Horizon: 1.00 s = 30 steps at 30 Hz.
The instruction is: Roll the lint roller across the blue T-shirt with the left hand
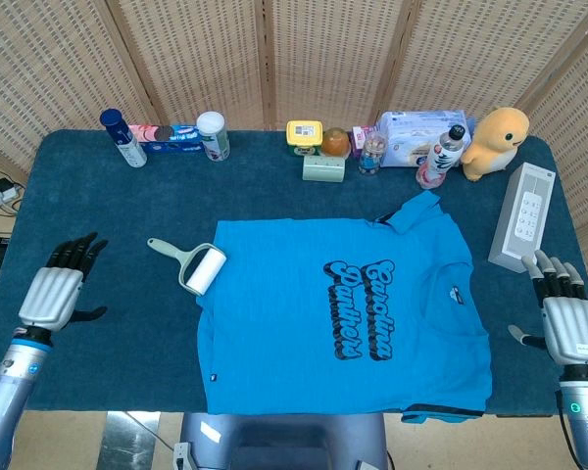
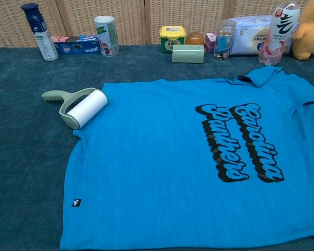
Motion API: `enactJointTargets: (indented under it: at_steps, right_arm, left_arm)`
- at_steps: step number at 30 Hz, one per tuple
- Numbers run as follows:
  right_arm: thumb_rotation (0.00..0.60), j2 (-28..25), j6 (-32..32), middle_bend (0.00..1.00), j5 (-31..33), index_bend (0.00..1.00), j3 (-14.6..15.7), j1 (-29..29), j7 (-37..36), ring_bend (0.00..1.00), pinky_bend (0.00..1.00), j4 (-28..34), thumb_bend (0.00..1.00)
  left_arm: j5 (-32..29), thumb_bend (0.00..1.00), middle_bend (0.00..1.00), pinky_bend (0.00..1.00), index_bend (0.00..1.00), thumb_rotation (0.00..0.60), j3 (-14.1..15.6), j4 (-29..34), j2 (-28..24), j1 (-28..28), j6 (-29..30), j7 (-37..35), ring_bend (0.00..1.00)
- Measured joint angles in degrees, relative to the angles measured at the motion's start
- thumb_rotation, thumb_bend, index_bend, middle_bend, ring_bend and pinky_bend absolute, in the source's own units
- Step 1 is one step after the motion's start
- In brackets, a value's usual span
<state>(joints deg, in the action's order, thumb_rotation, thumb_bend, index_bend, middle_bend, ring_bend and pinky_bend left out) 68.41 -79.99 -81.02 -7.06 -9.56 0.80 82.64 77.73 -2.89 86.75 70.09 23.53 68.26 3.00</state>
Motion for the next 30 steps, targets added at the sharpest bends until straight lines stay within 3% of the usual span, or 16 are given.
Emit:
enactJointTargets:
  at_steps: [3, 6, 8, 12, 21, 30]
  right_arm:
    - [0.6, -0.2, 0.1, 0.0, 0.0, 0.07, 0.1, 0.0, -0.4, 0.0, 0.0, 0.4, 0.0]
    - [0.6, -0.5, 0.1, 0.0, 0.2, 0.07, 0.0, 0.1, -0.4, 0.0, 0.0, 0.7, 0.0]
    - [0.6, -0.6, 0.1, 0.0, 0.5, 0.07, -0.1, 0.1, -0.4, 0.0, 0.0, 0.9, 0.0]
    - [0.6, -0.8, 0.2, 0.0, 1.1, 0.07, -0.3, 0.2, -0.4, 0.0, 0.0, 1.4, 0.0]
    - [0.6, -0.8, 0.7, 0.0, 2.0, 0.07, -0.5, 0.2, 0.1, 0.0, 0.0, 1.5, 0.0]
    - [0.6, -0.7, 0.7, 0.0, 3.1, 0.07, -1.1, 0.2, 0.4, 0.0, 0.0, 1.6, 0.0]
  left_arm:
    - [3.2, 0.02, 0.0, 0.05, 0.0, 0.6, -0.2, -5.3, 0.3, 4.0, -5.0, -7.4, 0.0]
    - [8.2, 0.02, 0.0, 0.12, 0.0, 0.6, 0.1, -12.7, 1.8, 7.5, -7.7, -15.6, 0.0]
    - [11.4, 0.02, 0.0, 0.17, 0.0, 0.6, 0.7, -17.8, 3.3, 9.4, -8.2, -20.5, 0.0]
    - [17.6, 0.02, 0.0, 0.18, 0.0, 0.6, 2.5, -30.5, 7.8, 12.8, -7.9, -29.8, 0.0]
    - [26.2, 0.02, 0.05, 0.18, 0.0, 0.6, 8.4, -53.4, 18.5, 18.3, -6.7, -43.0, 0.01]
    - [30.4, 0.02, 0.09, 0.18, 0.04, 0.6, 14.0, -66.5, 26.2, 22.0, -7.1, -52.8, 0.03]
